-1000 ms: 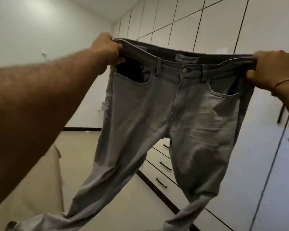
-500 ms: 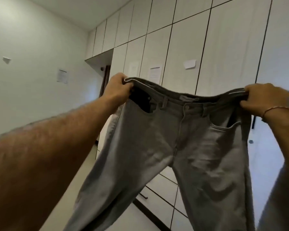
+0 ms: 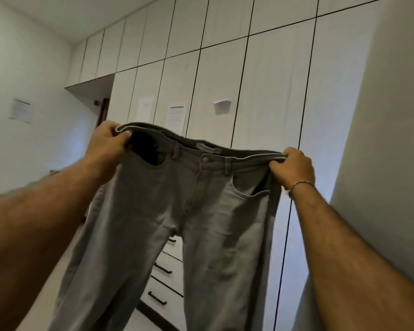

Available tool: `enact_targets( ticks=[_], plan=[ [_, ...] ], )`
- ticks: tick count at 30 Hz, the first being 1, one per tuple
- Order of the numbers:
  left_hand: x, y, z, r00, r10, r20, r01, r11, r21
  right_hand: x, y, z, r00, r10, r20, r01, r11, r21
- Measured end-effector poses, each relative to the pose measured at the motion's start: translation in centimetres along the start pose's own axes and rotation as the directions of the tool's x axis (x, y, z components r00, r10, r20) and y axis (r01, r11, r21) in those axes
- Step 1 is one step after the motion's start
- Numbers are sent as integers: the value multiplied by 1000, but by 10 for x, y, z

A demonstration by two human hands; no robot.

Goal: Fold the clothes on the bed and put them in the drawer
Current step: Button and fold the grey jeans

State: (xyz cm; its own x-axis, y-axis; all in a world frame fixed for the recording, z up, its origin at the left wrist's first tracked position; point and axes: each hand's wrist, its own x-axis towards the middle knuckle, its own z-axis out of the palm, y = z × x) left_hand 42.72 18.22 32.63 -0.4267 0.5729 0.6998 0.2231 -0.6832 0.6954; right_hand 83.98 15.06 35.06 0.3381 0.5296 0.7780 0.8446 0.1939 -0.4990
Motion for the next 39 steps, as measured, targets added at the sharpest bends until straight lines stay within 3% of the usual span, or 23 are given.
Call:
enact_targets(
  ticks=[3, 6, 9, 11, 14, 16, 17, 19, 21, 23, 27, 32, 34, 37, 39],
  plan=[
    [-3, 2, -16, 998, -11, 65, 14, 999, -46, -3, -13, 16, 995, 71, -72, -47, 955, 293],
    [1, 27, -9, 990, 51, 130, -29, 985, -169, 4, -25, 5, 946, 268, -182, -120, 810, 573],
    [10, 64, 10, 978, 94, 185, -24, 938, -347, 20, -37, -18, 850, 358, -387, -63, 798, 599],
    [14, 82, 27, 975, 110, 195, -24, 917, -399, 25, -43, -34, 807, 412, -423, -83, 788, 611],
    [23, 80, 56, 989, 8, 146, 31, 965, -262, 38, -38, -51, 876, 429, -221, -260, 804, 534],
    [26, 69, 65, 986, -133, 103, 128, 990, 57, 38, -33, -48, 926, 372, -63, -308, 842, 442],
    [25, 64, 73, 970, -227, 82, 214, 966, 147, 36, -29, -45, 937, 345, -63, -291, 864, 411],
    [13, 59, 83, 949, -301, 91, 298, 954, 36, 30, -24, -36, 917, 339, -210, -226, 876, 427],
    [6, 58, 89, 978, -180, 107, 192, 974, -118, 27, -18, -37, 857, 384, -345, -199, 863, 465],
    [9, 51, 86, 986, -103, 130, 125, 977, -174, 33, -12, -44, 896, 363, -254, -242, 882, 405],
    [33, 31, 58, 975, -209, 74, 211, 977, -21, 40, -5, -40, 943, 283, -174, -208, 911, 355],
    [37, 17, -1, 996, -90, 8, 85, 967, 240, 28, -21, -8, 989, 120, -87, -75, 910, 407],
    [33, 22, -27, 999, -27, -17, 31, 941, 337, 21, -30, -3, 997, 68, -35, -41, 866, 497],
    [23, 34, -84, 993, 93, -71, -43, 856, 515, 0, -47, 25, 990, -33, 135, -77, 679, 730],
    [16, 42, -125, 984, 154, -93, -62, 777, 626, -18, -61, 47, 976, -85, 199, -108, 605, 789]
  ],
)
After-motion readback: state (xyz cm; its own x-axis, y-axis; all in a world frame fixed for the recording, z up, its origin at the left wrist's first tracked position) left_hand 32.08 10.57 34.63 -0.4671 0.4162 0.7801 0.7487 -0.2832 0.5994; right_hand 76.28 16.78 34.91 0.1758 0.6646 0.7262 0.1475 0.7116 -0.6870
